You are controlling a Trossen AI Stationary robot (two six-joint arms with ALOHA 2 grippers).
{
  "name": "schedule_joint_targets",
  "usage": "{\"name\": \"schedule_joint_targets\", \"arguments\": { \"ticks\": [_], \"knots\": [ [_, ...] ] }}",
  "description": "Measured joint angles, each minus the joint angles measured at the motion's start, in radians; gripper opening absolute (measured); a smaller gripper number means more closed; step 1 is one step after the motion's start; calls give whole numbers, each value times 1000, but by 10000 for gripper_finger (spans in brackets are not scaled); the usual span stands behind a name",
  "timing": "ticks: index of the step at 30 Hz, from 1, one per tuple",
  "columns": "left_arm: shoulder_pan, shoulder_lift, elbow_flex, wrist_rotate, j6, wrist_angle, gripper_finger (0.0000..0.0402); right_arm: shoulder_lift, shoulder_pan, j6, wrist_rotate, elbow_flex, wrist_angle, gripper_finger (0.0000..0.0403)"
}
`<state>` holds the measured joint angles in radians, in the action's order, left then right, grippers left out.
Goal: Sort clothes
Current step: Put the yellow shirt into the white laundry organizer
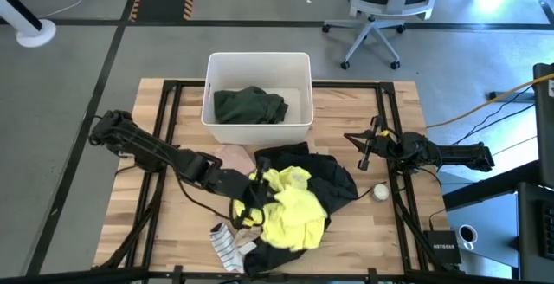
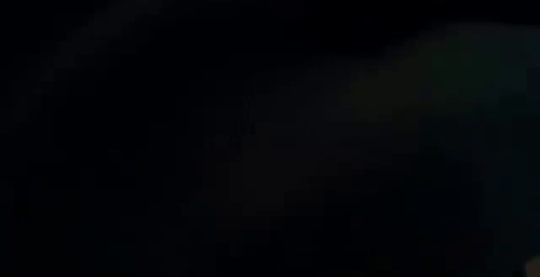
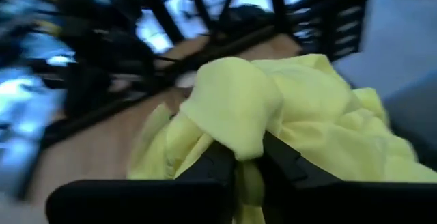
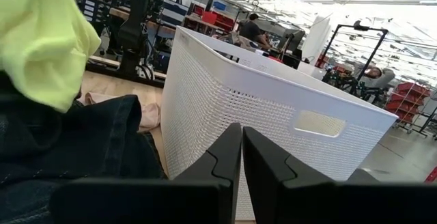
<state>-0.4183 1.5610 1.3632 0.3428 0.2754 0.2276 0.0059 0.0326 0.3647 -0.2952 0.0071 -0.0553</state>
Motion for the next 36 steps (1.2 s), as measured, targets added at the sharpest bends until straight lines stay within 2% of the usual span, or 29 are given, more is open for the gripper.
{"name": "schedule_joint_targets", "arguments": {
  "ticks": [4, 9, 25, 31, 36],
  "knots": [
    [8, -38, 0, 132, 76, -34, 36, 0, 0, 0, 0, 0, 0, 33],
    [41, -88, 0, 171, 140, -106, 29, 0, 0, 0, 0, 0, 0, 33],
    [239, -228, 0, 193, 211, -268, 39, 0, 0, 0, 0, 0, 0, 33],
    [272, -278, 1, 193, 258, -388, 40, 0, 0, 6, 0, 0, 0, 33],
    [306, -311, 2, 201, 313, -402, 40, 0, 0, 7, 0, 0, 0, 33]
  ]
}}
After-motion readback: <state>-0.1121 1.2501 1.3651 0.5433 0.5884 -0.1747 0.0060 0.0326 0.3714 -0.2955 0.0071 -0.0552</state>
